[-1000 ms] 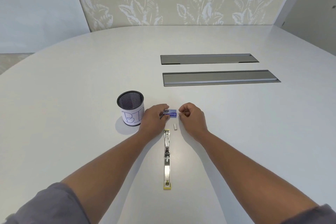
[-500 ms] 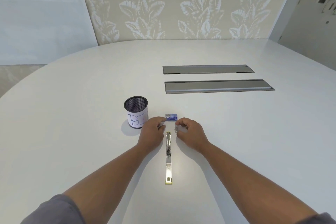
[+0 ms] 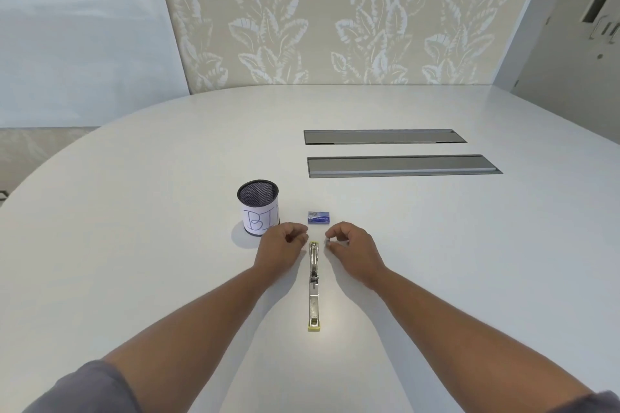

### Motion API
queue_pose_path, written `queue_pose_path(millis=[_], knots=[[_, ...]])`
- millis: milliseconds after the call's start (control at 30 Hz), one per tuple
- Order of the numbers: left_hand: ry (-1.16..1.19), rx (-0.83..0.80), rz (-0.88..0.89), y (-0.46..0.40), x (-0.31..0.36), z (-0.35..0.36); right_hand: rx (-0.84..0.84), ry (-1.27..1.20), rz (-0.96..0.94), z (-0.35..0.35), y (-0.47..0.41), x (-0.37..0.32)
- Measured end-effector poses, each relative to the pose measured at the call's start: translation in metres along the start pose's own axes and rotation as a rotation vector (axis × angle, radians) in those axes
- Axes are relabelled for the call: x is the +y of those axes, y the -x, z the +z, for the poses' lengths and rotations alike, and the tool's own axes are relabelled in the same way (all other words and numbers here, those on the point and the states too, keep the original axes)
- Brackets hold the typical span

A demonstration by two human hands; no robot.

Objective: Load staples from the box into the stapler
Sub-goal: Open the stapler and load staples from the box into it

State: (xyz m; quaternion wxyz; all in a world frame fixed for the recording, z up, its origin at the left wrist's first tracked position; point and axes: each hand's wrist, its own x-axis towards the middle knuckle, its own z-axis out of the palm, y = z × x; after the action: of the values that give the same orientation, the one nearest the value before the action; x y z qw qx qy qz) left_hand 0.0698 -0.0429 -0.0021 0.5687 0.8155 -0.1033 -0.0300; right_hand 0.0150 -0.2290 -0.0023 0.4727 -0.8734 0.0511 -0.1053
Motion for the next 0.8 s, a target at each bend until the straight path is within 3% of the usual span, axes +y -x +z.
queue_pose_path(millis=[67,267,400,633,800], knots=[[0.112,-0.048,-0.07,-0.003,0.009,0.0,0.002,-0.056,-0.006,0.001,-0.001,-0.005],[0.08,-0.132,-0.187,-0.005,0.03,-0.004,0.001,-0.095,-0.098,0.009,0.005,-0.021],[0.221,-0.219,-0.311,-0.004,0.039,-0.008,0.007,-0.043,-0.133,0.01,0.011,-0.025],[0.276,-0.199,-0.312,-0.002,0.036,-0.012,0.071,-0.101,-0.091,0.014,0.027,-0.022],[0.242,-0.208,-0.288,0.001,0.031,-0.01,0.024,-0.147,-0.096,0.018,0.041,-0.01]])
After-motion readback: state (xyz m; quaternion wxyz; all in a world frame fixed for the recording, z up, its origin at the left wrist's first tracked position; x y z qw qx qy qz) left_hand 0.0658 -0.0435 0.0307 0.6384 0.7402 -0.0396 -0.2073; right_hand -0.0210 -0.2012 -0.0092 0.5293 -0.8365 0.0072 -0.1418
